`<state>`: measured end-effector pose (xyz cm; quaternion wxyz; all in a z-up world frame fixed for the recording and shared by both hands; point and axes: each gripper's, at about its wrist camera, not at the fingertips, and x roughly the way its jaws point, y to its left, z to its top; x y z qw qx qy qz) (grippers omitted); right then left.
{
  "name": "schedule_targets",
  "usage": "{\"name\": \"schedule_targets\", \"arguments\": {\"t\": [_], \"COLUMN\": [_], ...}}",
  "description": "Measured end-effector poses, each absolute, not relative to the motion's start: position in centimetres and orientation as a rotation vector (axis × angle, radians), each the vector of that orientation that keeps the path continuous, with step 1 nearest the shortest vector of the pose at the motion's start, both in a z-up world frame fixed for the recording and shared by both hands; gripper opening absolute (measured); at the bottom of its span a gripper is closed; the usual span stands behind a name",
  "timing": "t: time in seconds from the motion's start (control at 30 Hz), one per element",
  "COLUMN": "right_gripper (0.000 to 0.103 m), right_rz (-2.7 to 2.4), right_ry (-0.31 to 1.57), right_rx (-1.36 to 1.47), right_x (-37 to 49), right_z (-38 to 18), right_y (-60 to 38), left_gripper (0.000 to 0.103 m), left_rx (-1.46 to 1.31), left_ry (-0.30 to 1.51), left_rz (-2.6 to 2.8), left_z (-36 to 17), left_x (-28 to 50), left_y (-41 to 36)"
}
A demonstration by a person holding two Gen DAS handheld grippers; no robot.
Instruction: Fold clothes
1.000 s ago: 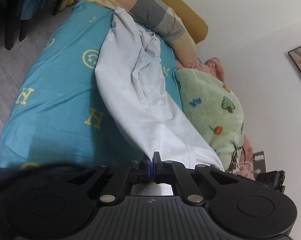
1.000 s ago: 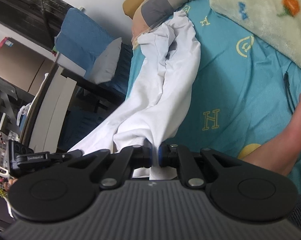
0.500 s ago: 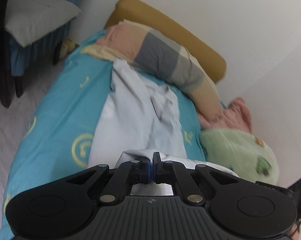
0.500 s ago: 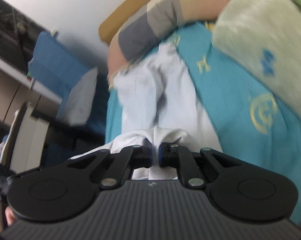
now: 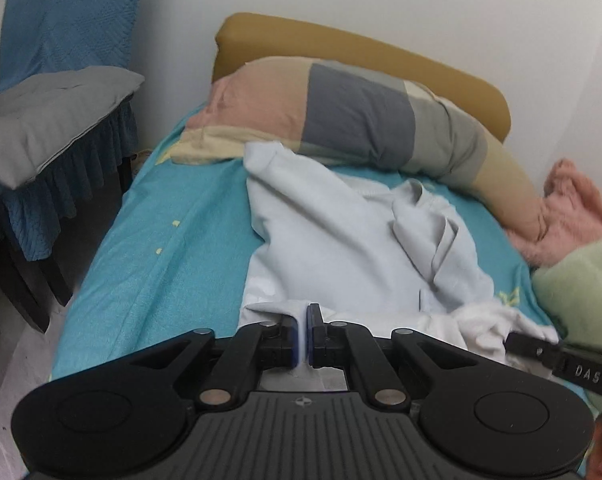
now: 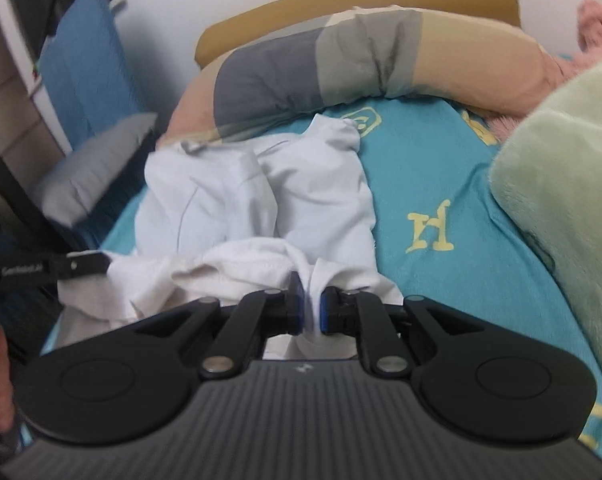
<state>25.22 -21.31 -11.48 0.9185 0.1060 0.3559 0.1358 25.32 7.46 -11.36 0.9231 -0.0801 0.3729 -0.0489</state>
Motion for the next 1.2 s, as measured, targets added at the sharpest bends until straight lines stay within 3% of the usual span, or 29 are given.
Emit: {"name": "schedule_targets", "arguments": {"t": [0.03, 0.07, 0.1, 0.13, 0.17, 0.2, 0.4, 0.6, 0.9, 1.03, 1.2], "right_gripper": [0.014, 0.018, 0.023, 0.039, 0.055, 0.060, 0.064, 0.064, 0.064, 0.064, 0.064], "right_rz": [0.279, 0.280, 0.283, 0.296, 0.308, 0.321, 0.316, 0.296, 0.266, 0.235, 0.197], "right_ry": [0.734, 0.739, 0.743, 0.739, 0.723, 0.706, 0.637, 0.586, 0.544, 0.553, 0.575], "right_rx": [0.211, 0.211, 0.211, 0.211, 0.207, 0.202, 0.217, 0.213, 0.181, 0.192, 0.231], "right_x": [25.2, 25.2, 25.1, 24.9, 24.2, 23.6, 19.2, 13.4, 5.0, 4.1, 4.7], "right_z": [-11.4, -11.2, -10.9, -10.5, -9.8, -9.2, -5.3, -2.5, -1.7, -2.0, -2.7], "right_y": [-21.2, -21.1, -21.1, -21.1, -21.0, -21.0, -21.1, -21.5, -21.5, -21.9, -22.5], "left_gripper": [0.008, 0.018, 0.034, 0.043, 0.061, 0.070, 0.081, 0.083, 0.084, 0.084, 0.084], "left_rx": [-0.158, -0.155, -0.151, -0.144, -0.132, -0.119, -0.080, -0.091, -0.075, -0.082, -0.287], "left_ry": [0.767, 0.769, 0.772, 0.768, 0.752, 0.735, 0.663, 0.618, 0.610, 0.638, 0.795], "left_rz": [-0.103, -0.114, -0.126, -0.125, -0.118, -0.110, -0.115, -0.123, -0.135, -0.131, -0.126], "left_z": [-11.4, -11.2, -10.9, -10.4, -9.7, -9.0, -4.0, -1.0, -2.3, -3.3, -6.8], "left_x": [25.3, 25.0, 24.7, 24.3, 23.6, 22.9, 17.1, 10.6, 3.2, 3.0, 5.1], "left_y": [7.5, 7.5, 7.5, 7.4, 7.3, 7.2, 6.5, 5.4, 3.7, 3.5, 5.2]}}
